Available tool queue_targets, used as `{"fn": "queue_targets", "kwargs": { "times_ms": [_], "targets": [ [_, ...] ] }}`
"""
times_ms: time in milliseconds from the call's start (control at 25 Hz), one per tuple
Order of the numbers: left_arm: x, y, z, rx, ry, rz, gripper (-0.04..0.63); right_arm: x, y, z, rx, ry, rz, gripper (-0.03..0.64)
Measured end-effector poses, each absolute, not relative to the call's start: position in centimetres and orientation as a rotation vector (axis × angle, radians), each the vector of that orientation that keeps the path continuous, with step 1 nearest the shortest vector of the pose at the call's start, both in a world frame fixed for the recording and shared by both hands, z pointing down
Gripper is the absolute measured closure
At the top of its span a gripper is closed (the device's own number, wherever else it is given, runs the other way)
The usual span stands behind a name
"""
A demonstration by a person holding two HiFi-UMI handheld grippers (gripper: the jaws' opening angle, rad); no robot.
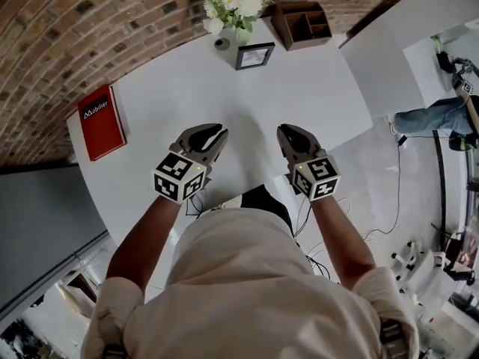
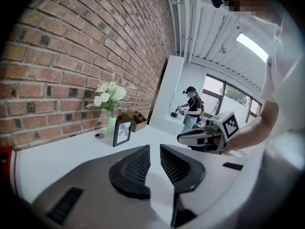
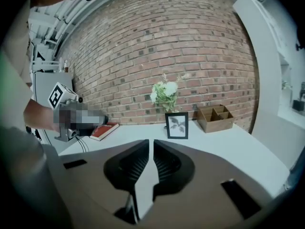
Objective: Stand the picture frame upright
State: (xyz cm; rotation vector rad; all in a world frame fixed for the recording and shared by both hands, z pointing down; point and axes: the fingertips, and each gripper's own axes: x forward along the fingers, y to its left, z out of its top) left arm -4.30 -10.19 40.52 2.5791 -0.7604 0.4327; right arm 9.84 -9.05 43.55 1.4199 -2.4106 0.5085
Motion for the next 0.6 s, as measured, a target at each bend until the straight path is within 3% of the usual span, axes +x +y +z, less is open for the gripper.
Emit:
{"fn": "queue_targets", "kwargs": {
  "times_ms": [600],
  "targets": [
    [-9.6,-2.1,38.1,2.563,-0.670,0.455,0.532,4.5,-0.3,39.7,1.452,-2.455,0.514,0.588]
  ]
}}
